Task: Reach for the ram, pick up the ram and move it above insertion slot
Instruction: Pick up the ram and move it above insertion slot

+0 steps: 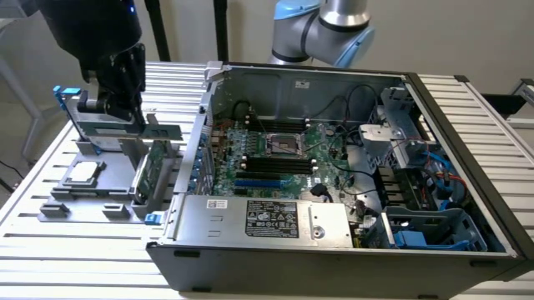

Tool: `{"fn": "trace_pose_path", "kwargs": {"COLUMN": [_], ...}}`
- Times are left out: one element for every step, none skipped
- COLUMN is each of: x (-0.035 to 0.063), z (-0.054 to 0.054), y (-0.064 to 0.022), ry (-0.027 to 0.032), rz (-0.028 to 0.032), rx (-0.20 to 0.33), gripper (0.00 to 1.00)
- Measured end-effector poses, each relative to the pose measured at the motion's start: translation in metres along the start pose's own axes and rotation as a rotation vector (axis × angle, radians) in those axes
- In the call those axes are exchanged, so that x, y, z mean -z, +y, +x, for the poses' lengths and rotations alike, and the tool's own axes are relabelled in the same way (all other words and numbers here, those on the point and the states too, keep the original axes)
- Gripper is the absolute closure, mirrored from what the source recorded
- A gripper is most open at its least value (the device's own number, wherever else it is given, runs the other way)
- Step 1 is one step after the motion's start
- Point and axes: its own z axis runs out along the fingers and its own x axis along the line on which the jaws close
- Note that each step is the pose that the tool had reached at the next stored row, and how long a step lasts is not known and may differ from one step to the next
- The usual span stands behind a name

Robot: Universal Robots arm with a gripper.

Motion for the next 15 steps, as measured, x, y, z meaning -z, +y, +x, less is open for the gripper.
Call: {"fn": "trace_pose_path", "kwargs": {"x": [0.0002,0.0004,0.0005,0.0007,0.0008,0.001,0.0012,0.0013,0.0015,0.0016,0.0017,0.0019,0.002,0.0021,0.0022], "z": [0.0,0.0,-0.001,-0.001,-0.001,-0.001,-0.001,-0.002,-0.002,-0.002,-0.002,-0.003,-0.003,-0.003,-0.003], "y": [-0.0044,-0.0087,-0.0131,-0.0174,-0.0218,-0.0262,-0.0307,-0.0351,-0.0395,-0.044,-0.0484,-0.0531,-0.0577,-0.0622,-0.0667], "ry": [-0.0011,-0.002,-0.003,-0.0041,-0.0051,-0.0061,-0.0071,-0.0081,-0.0092,-0.0103,-0.0113,-0.0125,-0.0138,-0.0149,-0.0161], "rz": [0.0,-0.0001,-0.0001,0.0,-0.0001,-0.0001,-0.0002,-0.0002,-0.0002,-0.0002,-0.0003,-0.0003,-0.0003,-0.0004,-0.0005], "rx": [0.0,0.0,0.0,0.0,0.0,0.0,0.0,0.0,0.0,0.0,0.0,0.0,0.0,0.0,0.0], "gripper": [0.87,0.87,0.87,0.87,0.87,0.87,0.87,0.87,0.87,0.87,0.87,0.87,0.87,0.87,0.87]}}
